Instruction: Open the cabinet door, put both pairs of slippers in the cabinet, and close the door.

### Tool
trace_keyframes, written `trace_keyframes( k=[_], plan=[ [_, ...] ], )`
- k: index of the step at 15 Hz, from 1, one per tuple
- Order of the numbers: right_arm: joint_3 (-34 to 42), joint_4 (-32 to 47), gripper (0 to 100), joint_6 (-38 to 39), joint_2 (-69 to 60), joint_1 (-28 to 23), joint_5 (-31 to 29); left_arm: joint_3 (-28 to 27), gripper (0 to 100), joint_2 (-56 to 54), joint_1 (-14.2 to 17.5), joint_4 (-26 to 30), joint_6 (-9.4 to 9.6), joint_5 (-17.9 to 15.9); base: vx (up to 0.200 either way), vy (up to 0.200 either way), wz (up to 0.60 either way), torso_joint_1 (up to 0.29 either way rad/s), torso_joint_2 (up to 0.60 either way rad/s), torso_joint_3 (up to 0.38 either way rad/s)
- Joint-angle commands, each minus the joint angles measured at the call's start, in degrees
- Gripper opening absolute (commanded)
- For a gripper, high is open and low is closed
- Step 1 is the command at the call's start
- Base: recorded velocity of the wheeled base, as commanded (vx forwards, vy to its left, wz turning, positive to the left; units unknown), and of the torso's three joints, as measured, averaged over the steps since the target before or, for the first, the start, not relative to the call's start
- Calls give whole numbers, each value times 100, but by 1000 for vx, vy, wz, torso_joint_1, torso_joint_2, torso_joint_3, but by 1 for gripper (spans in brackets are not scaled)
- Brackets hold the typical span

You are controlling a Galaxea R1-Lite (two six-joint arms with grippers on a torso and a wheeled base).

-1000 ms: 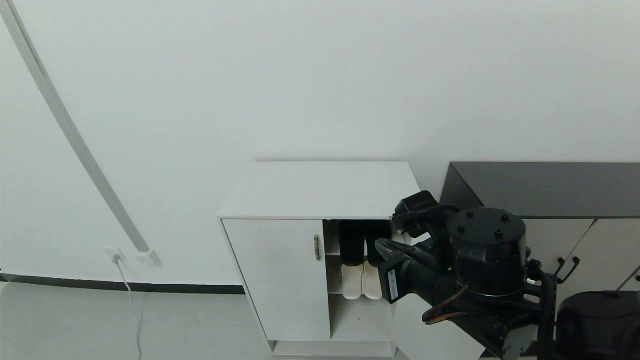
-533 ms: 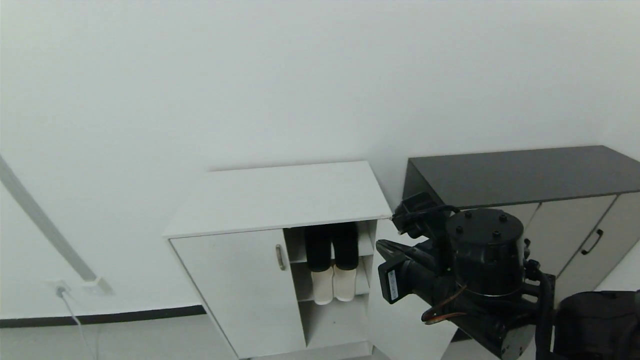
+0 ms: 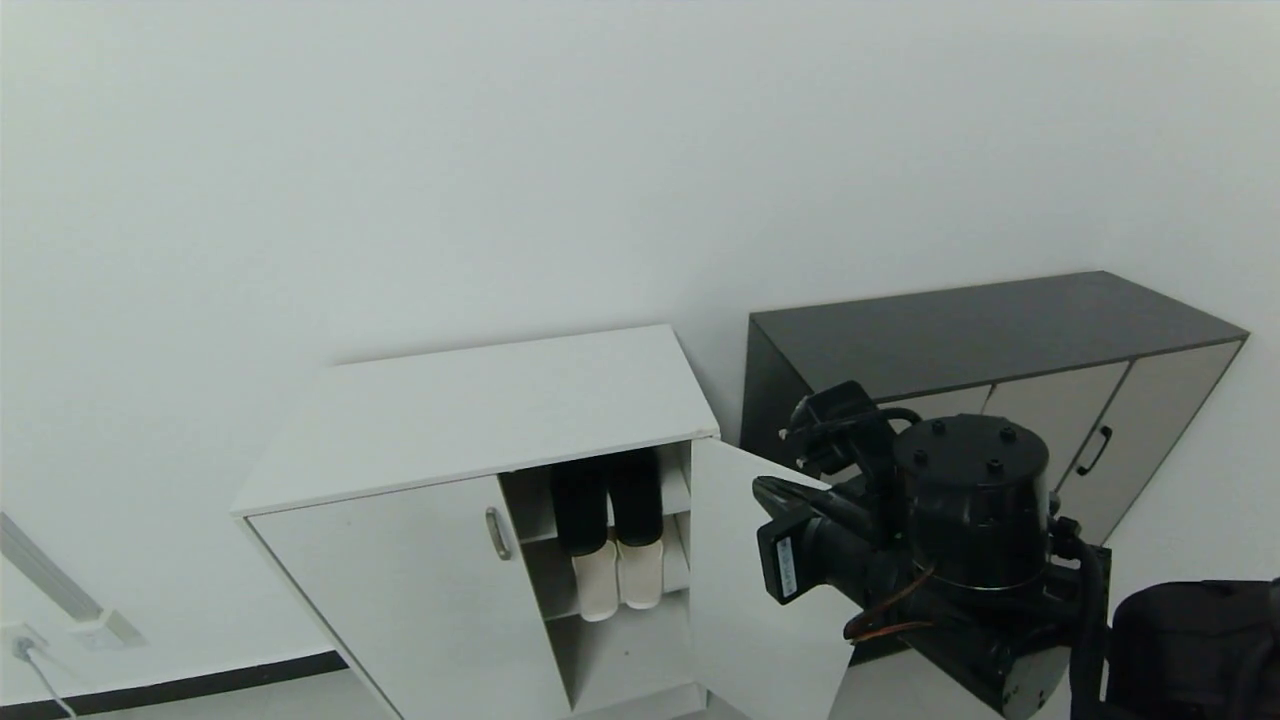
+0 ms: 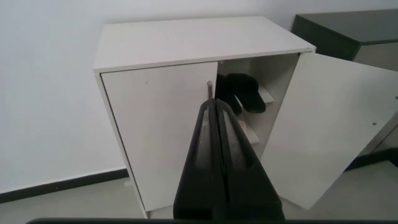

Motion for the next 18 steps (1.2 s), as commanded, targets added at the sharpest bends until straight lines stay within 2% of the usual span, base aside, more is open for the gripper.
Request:
trace_keyframes(
  k=[1,2,8,10,13,14,18],
  plan=[
    [2,4,0,2,5,-7,-3,0,0,-1,0,-1,-2,7,0,0,0,0,0,0],
    [2,4,0,2,14,-51,15,0,0,-1,0,-1,-2,7,0,0,0,0,0,0],
    [2,4,0,-42,49,-191,15,0,0,-1,0,-1,-10,7,-200,0,0,-1,2,-1],
    [-60,4,0,-77,84,-420,15,0,0,-1,0,-1,-10,7,0,0,0,0,0,0],
    [-446,57,0,-156,409,-1097,32,0,0,-1,0,-1,-10,7,0,0,0,0,0,0],
    [-675,101,0,-253,559,-1439,217,0,0,-1,0,-1,-10,7,0,0,0,0,0,0],
    [-1545,865,0,-112,937,-2143,595,0,0,-1,0,-1,-10,7,0,0,0,0,0,0]
  ],
)
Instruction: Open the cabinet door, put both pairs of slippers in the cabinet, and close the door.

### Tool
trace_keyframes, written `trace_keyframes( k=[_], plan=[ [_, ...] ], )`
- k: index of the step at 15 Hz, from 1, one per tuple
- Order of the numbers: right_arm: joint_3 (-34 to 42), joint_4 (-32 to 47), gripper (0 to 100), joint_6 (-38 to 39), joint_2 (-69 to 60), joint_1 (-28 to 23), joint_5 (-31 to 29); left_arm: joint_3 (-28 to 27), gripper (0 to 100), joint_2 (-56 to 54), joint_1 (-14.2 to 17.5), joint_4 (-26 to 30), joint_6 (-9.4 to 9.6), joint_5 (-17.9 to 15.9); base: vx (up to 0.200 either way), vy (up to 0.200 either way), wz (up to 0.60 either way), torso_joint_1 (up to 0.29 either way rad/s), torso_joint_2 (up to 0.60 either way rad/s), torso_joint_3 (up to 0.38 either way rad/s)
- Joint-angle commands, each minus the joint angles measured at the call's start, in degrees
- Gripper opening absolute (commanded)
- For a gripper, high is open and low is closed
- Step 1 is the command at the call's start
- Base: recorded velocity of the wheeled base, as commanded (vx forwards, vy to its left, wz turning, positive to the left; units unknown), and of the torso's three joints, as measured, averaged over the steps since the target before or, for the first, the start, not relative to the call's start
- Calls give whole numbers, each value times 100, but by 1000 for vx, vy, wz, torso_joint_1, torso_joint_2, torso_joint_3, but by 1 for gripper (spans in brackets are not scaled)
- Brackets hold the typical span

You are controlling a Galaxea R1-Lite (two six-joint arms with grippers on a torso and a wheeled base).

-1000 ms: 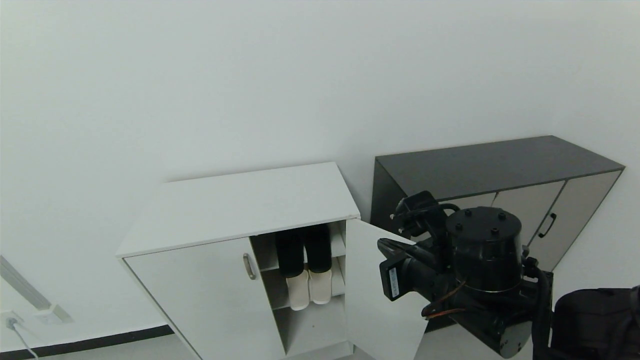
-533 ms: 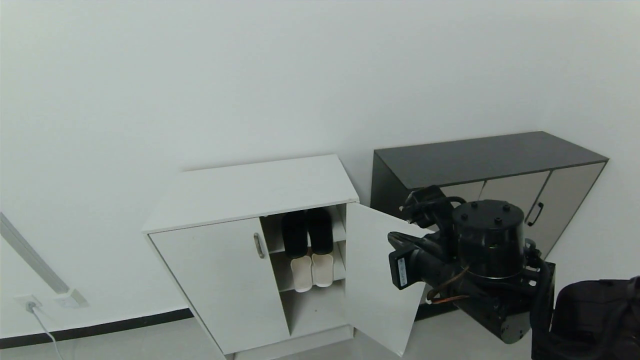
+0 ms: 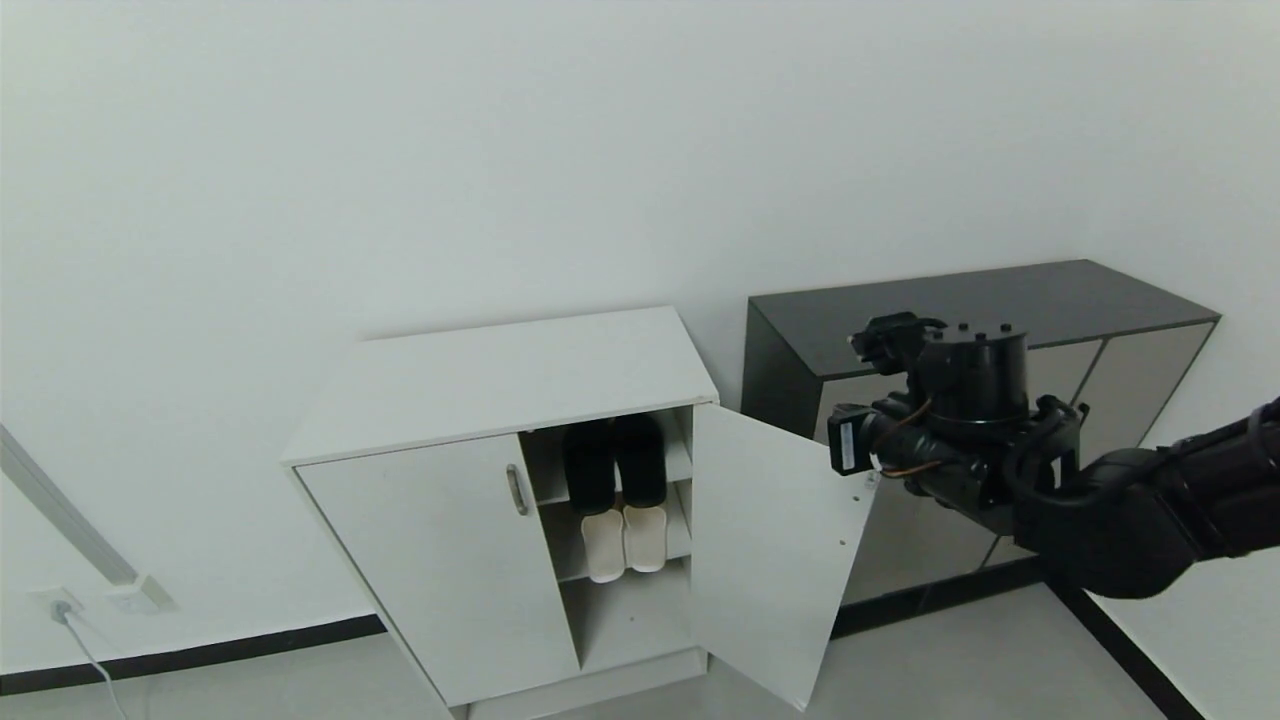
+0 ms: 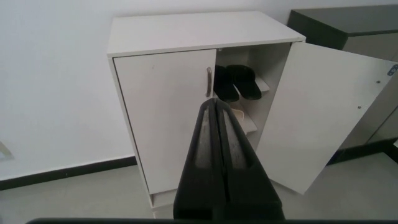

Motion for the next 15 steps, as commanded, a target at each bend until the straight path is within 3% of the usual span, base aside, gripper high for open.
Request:
trace_keyframes(
  k=[1,6,15],
  plan=[
    [-405,201,0,72,325,-331,174,0,0,-1,0,-1,-2,2,0,0,0,0,0,0],
    [-1090,403,0,239,1072,-841,447,0,0,-1,0,-1,-2,2,0,0,0,0,0,0],
    [-1679,412,0,379,1907,-1122,596,0,0,-1,0,-1,-11,2,0,0,0,0,0,0]
  ],
)
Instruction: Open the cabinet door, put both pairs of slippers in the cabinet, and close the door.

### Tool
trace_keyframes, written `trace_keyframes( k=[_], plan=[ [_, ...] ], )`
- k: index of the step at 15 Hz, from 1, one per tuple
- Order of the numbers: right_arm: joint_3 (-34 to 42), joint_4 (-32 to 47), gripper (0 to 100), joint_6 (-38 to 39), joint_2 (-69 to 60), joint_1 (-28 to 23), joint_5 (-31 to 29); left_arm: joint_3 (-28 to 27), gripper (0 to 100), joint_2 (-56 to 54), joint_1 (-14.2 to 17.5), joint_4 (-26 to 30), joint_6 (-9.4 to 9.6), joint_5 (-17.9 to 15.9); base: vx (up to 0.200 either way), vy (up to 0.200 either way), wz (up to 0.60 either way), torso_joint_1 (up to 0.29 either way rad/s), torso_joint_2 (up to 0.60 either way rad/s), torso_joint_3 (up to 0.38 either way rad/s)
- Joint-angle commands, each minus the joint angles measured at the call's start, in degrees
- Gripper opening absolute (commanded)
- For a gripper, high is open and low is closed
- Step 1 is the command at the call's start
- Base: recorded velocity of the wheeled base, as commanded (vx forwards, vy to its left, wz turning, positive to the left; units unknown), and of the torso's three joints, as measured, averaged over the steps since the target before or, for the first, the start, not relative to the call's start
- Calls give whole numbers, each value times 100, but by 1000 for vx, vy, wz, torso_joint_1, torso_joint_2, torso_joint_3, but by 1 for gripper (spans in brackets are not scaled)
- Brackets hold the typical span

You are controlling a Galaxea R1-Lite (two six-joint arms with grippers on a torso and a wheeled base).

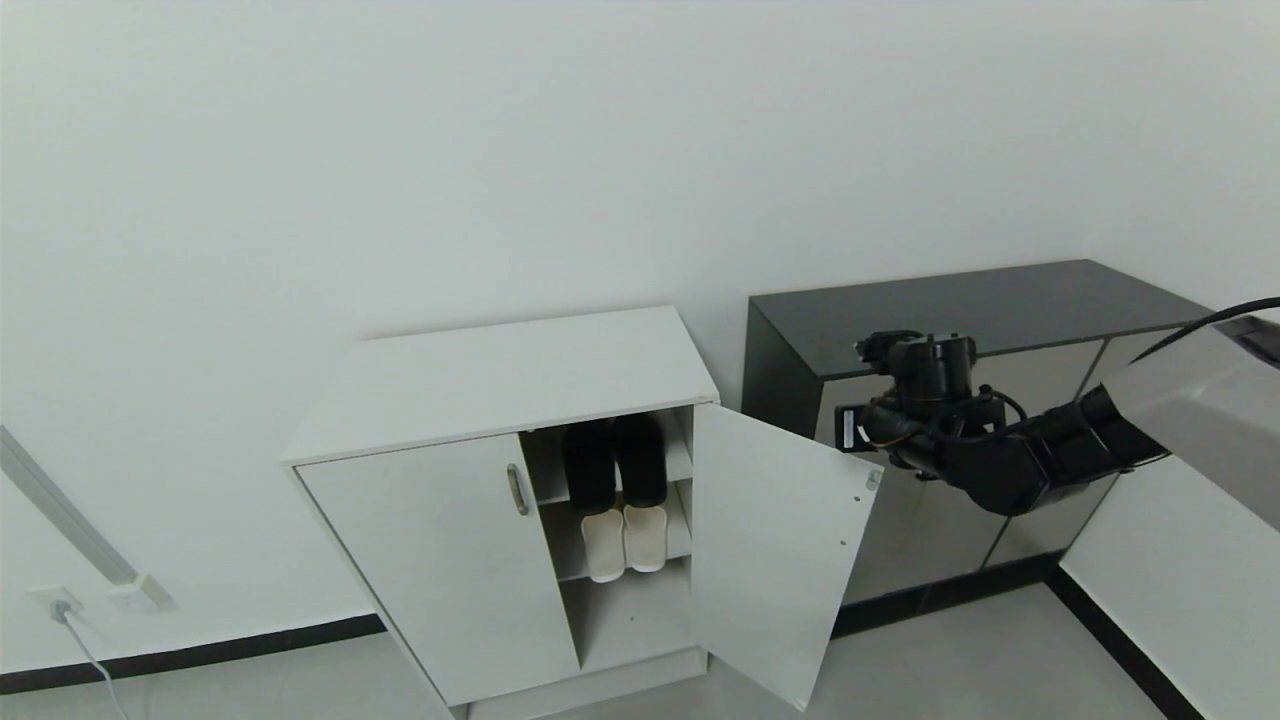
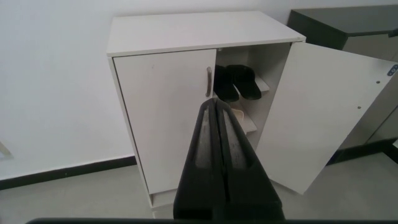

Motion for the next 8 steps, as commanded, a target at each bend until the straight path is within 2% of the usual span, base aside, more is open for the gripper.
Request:
trace_keyframes(
  k=[1,8],
  plan=[
    [-45,-16,0,-2,213,-38,5,0,0,-1,0,-1,-2,2,0,0,0,0,0,0],
    [-256,-42,0,182,644,-109,5,0,0,-1,0,-1,-2,2,0,0,0,0,0,0]
  ],
)
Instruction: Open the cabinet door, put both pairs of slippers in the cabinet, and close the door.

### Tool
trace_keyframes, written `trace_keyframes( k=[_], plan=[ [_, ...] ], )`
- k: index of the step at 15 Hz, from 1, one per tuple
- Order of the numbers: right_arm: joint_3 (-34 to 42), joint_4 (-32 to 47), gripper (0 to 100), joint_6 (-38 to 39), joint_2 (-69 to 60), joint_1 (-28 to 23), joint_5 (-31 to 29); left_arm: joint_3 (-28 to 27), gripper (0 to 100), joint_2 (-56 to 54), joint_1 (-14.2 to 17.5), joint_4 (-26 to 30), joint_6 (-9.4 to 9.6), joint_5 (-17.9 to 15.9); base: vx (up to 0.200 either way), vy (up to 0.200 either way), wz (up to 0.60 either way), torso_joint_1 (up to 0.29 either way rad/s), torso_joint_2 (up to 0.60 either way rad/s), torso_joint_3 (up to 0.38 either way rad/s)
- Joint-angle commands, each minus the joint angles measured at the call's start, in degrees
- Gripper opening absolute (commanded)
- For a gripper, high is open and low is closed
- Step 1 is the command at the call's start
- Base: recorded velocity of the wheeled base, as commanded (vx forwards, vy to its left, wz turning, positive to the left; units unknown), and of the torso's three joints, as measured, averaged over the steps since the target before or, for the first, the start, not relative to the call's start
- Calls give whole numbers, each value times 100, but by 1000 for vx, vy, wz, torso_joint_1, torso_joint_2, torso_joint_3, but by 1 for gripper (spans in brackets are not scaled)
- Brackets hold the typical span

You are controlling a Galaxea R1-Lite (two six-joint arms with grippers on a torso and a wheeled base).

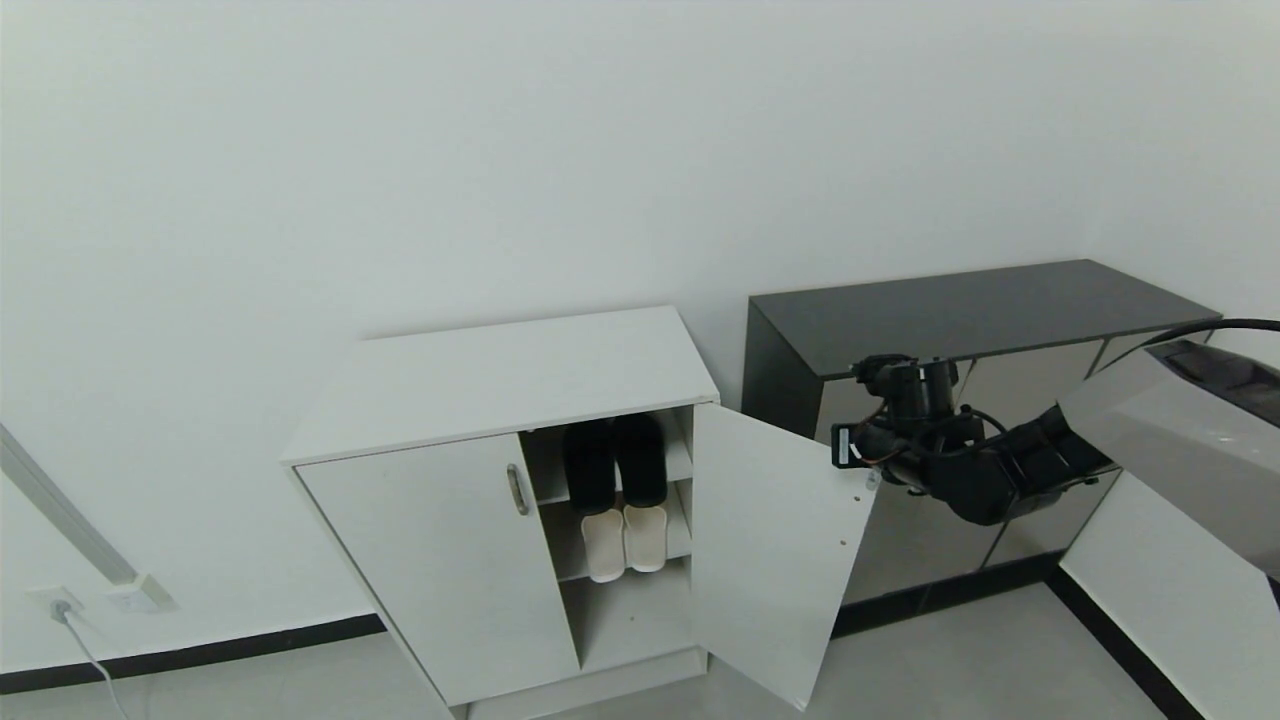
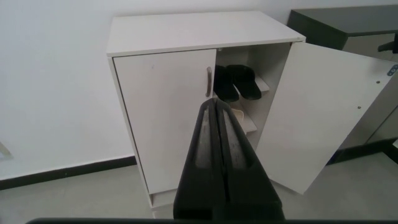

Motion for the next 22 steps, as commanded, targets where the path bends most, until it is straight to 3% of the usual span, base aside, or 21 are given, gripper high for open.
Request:
trace_keyframes(
  k=[1,22],
  plan=[
    [-86,-3,0,-3,146,-12,-2,0,0,-1,0,-1,-3,2,0,0,0,0,0,0],
    [20,23,0,67,216,103,-11,0,0,-1,0,-1,-3,2,0,0,0,0,0,0]
  ],
)
